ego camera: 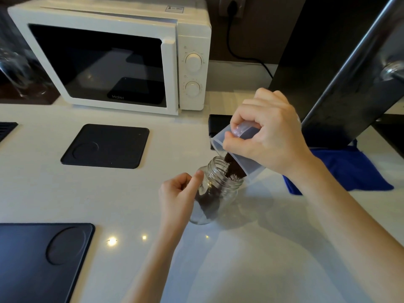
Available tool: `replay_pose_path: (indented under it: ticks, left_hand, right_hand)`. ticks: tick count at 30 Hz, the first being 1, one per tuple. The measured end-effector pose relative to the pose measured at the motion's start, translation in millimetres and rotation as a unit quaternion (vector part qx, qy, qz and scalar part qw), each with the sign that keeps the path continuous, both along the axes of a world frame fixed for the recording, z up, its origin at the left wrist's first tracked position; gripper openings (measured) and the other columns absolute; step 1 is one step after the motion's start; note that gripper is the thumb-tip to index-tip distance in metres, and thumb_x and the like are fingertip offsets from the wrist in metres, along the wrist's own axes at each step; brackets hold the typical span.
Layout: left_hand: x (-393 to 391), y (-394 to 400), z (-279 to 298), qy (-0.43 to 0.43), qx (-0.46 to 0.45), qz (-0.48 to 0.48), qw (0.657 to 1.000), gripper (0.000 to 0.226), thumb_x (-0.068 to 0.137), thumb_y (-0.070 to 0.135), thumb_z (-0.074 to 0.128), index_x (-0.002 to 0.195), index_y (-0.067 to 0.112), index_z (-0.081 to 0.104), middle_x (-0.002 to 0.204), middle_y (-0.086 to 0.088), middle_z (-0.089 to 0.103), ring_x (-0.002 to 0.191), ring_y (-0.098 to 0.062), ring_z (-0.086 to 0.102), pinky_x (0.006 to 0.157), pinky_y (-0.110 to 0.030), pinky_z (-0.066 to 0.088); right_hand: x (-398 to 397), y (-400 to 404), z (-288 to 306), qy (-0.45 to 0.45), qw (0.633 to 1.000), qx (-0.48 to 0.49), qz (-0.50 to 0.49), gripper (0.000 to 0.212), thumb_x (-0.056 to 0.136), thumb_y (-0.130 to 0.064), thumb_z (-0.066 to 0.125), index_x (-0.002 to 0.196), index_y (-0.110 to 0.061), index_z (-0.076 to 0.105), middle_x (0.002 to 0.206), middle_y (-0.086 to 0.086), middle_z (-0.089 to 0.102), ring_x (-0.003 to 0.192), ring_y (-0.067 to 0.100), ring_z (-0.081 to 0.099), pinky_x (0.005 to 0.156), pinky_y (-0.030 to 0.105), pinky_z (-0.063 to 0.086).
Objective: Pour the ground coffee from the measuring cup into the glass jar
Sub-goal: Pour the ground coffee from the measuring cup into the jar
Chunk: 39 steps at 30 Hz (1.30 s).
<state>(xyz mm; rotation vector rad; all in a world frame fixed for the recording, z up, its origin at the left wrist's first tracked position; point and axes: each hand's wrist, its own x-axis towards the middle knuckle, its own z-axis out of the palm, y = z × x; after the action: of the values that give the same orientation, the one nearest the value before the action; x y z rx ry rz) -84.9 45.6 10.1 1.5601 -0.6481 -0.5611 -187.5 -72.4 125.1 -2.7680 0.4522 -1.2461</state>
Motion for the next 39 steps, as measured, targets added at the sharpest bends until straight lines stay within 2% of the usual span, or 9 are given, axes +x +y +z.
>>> replay_pose_path:
  ticks: [3,8,11,16,22,32,35,39]
  left_hand:
    - [0,0,0,0.003,0.005,0.003,1.0,0.055,0.081,0.024,0.064,0.033,0.021,0.035,0.033,0.009,0.027,0.039,-0.007,0.024,0.041,-0.017,0.02]
    - [0,0,-1,0.006,0.006,0.0,1.0,0.054,0.08,0.024,0.064,0.035,0.02,0.035,0.034,0.009,0.026,0.041,-0.007,0.023,0.042,-0.018,0.02]
    - [0,0,-1,0.005,0.006,0.0,1.0,0.054,0.08,0.024,0.064,0.036,0.02,0.033,0.035,0.009,0.025,0.042,-0.007,0.023,0.042,-0.019,0.02]
    - [0,0,0,0.0,0.003,-0.004,1.0,0.056,0.081,0.023,0.063,0.033,0.021,0.036,0.032,0.008,0.027,0.039,-0.007,0.024,0.041,-0.017,0.02]
    - [0,0,-2,-0.013,0.004,-0.005,1.0,0.057,0.082,0.024,0.063,0.032,0.022,0.035,0.031,0.009,0.027,0.038,-0.007,0.025,0.041,-0.016,0.019]
    - [0,1,-2,-0.015,-0.003,-0.006,1.0,0.056,0.082,0.023,0.062,0.032,0.023,0.038,0.031,0.008,0.028,0.037,-0.006,0.026,0.042,-0.016,0.02]
    - [0,1,-2,-0.017,-0.004,-0.004,1.0,0.057,0.083,0.021,0.062,0.031,0.023,0.038,0.03,0.007,0.028,0.037,-0.007,0.027,0.042,-0.015,0.019]
    - [-1,1,-1,-0.017,-0.005,-0.001,1.0,0.058,0.083,0.02,0.062,0.031,0.023,0.037,0.029,0.008,0.028,0.036,-0.007,0.027,0.041,-0.015,0.019]
  right_hand:
    - [0,1,2,-0.003,1.0,0.006,0.003,0.027,0.069,-0.032,0.059,0.057,-0.008,0.059,0.056,-0.004,0.051,0.061,0.02,0.046,0.058,0.04,0.038]
    - [0,2,2,0.001,1.0,0.018,0.007,0.028,0.07,-0.033,0.06,0.058,-0.008,0.06,0.056,-0.003,0.053,0.062,0.02,0.046,0.059,0.038,0.038]
    - [-1,2,2,0.012,1.0,0.001,-0.006,0.025,0.068,-0.031,0.061,0.057,-0.008,0.059,0.054,0.003,0.057,0.061,0.023,0.047,0.057,0.041,0.039]
    - [0,4,4,0.014,1.0,0.01,0.003,0.025,0.068,-0.031,0.062,0.058,-0.009,0.059,0.054,0.001,0.055,0.061,0.021,0.046,0.057,0.039,0.036]
    - [-1,9,6,0.015,1.0,0.005,0.0,0.022,0.065,-0.031,0.063,0.061,-0.011,0.058,0.06,-0.013,0.04,0.064,0.01,0.037,0.059,0.028,0.027]
    - [3,13,6,0.018,1.0,0.009,-0.005,0.02,0.063,-0.028,0.068,0.062,-0.011,0.059,0.058,-0.008,0.043,0.065,0.014,0.037,0.058,0.027,0.029]
    - [2,13,6,0.025,0.999,0.015,-0.019,0.021,0.065,-0.032,0.066,0.07,-0.012,0.06,0.059,0.001,0.049,0.064,0.013,0.036,0.057,0.023,0.027]
    - [2,14,8,0.033,0.999,0.025,-0.025,0.027,0.064,-0.033,0.067,0.079,-0.012,0.059,0.061,0.005,0.053,0.059,0.016,0.042,0.06,0.029,0.033]
